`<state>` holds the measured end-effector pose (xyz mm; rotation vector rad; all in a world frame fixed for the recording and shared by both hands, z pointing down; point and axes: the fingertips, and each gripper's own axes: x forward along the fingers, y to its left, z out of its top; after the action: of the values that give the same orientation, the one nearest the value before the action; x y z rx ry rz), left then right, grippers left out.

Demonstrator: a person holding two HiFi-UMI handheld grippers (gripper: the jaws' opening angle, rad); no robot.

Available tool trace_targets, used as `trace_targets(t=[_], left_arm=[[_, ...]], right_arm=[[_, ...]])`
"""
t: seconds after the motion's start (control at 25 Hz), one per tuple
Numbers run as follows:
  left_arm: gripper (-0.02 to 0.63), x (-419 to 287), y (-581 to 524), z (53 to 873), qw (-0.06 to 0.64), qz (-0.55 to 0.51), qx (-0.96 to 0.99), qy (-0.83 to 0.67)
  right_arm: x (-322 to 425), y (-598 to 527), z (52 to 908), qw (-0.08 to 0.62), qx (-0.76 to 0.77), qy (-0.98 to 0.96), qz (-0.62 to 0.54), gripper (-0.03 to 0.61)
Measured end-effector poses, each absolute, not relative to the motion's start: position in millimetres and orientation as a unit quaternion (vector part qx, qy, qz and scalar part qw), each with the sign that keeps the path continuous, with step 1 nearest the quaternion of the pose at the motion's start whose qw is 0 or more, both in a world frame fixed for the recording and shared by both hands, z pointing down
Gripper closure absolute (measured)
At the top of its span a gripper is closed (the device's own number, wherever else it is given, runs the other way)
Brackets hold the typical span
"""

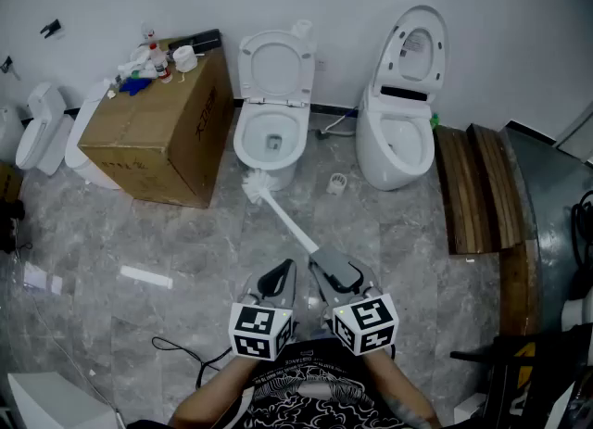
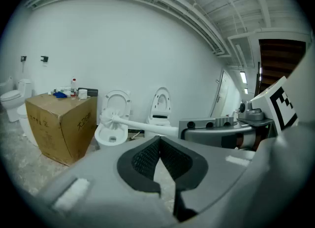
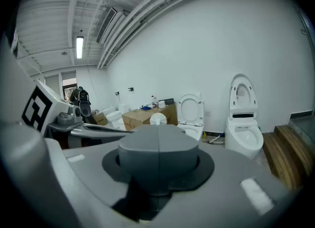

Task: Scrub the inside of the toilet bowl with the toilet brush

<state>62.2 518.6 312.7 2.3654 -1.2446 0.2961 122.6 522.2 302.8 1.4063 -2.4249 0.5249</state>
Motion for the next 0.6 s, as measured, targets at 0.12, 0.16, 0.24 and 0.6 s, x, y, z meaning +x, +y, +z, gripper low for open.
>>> trace_targets(t=[0.12, 0.16, 0.24, 0.6], left_arm=[[0.618, 55.2, 516.5, 314.2, 0.229, 0.105, 0.856, -0.452], [0.618, 53.5, 515.9, 314.8, 0.230, 0.104, 0.856, -0.452], [0.618, 51.9, 514.6, 315.9, 0.232, 0.104, 0.856, -0.451], [0.617, 56.5, 501.0, 325.4, 0.252, 0.098, 0.853, -0.446]], right_arm=[[117.8, 521.3, 303.0, 0.144, 0.491, -0.840, 0.181, 0.430], [116.6, 520.8, 303.2, 0.145, 0.492, -0.839, 0.181, 0.430], [115.8, 519.4, 304.5, 0.145, 0.493, -0.838, 0.184, 0.430], [126.2, 504.4, 317.3, 0.139, 0.496, -0.830, 0.213, 0.430]])
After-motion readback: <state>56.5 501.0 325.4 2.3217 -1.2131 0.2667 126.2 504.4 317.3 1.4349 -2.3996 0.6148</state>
